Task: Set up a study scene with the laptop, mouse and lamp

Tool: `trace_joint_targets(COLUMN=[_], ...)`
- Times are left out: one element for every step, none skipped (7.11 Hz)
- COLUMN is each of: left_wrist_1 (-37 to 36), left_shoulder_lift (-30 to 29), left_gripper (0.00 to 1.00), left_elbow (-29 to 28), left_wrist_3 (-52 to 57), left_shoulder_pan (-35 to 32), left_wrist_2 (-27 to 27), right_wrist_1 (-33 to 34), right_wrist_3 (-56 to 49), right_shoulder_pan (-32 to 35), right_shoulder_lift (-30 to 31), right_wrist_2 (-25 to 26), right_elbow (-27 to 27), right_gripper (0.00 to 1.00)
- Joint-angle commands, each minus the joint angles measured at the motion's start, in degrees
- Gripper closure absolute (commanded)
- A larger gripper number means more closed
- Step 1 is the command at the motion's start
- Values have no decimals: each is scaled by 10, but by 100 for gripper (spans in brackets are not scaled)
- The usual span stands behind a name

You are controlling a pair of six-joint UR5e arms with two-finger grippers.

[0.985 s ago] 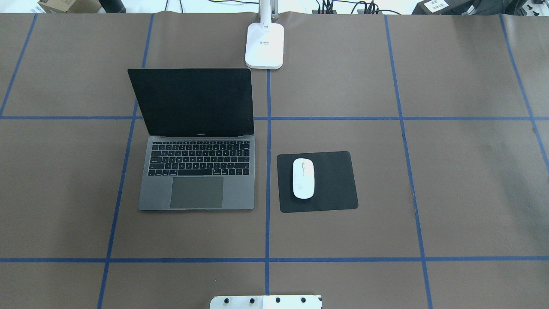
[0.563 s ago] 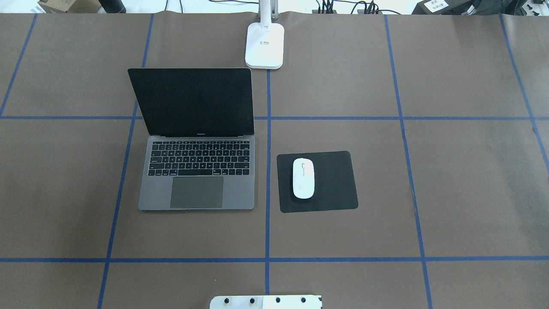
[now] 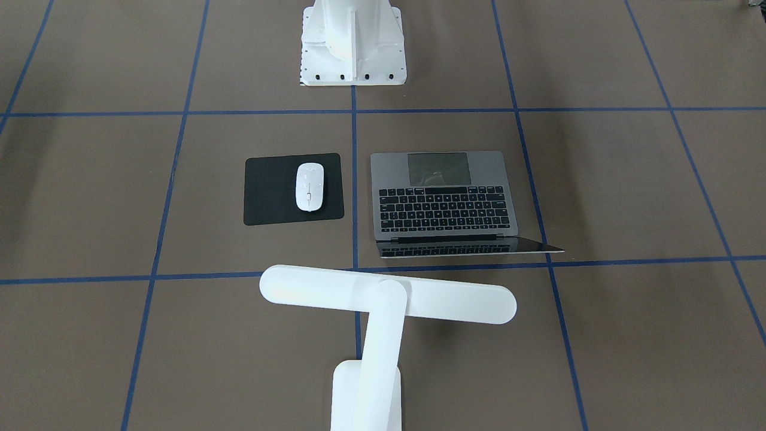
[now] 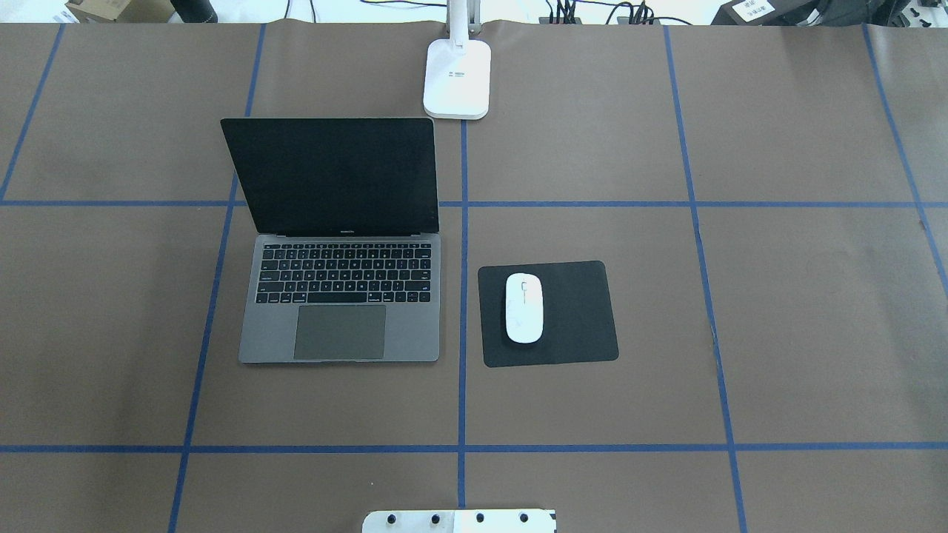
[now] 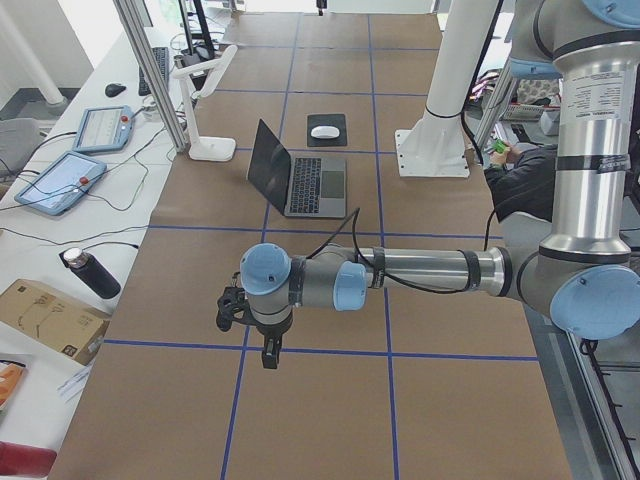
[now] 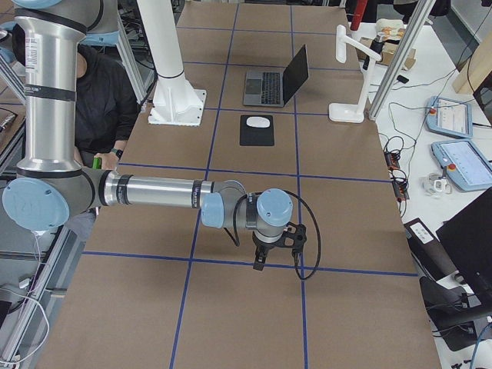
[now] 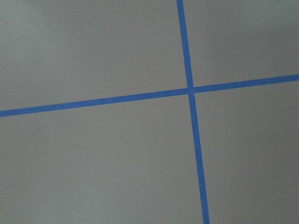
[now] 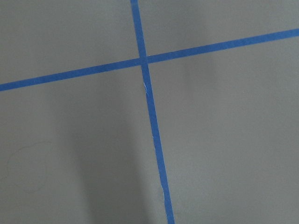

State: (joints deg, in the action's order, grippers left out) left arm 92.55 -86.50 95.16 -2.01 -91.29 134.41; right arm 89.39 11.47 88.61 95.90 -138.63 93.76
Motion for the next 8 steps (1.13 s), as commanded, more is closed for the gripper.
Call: trace_joint_targets(left_wrist_1=[-3,-1,0,1,1,2,1,1], left_shoulder_lift=[34,34,34,34,34,34,33,31], left_gripper=[1,1,1,1,1,1,1,1], left_elbow=[55,48,42,40,39,38,39,38], left_wrist_3=[-62,-62,-61,-60,-59,-59,-59,-59], left_shoulder_pan=[3,6,6,6,6,6,7,6], left_wrist_2=[-1,-8,-8,-10,-11,-11,-11,-11], right_wrist_1=[0,0,12,47,64,68,68,68], right_wrist_3=[0,0,1,0,-4,-6,-6,-6], right_shoulder_pan=[17,28,33,50,59,55,53,53], right_shoulder_lift=[8,16,25,24,26,33,36,36], right_wrist_2=[-9,-9,-9,-7,-2,1,5,6], right_elbow=[0,5,22,27,40,42,42,42], right_gripper=[1,1,1,1,1,1,1,1])
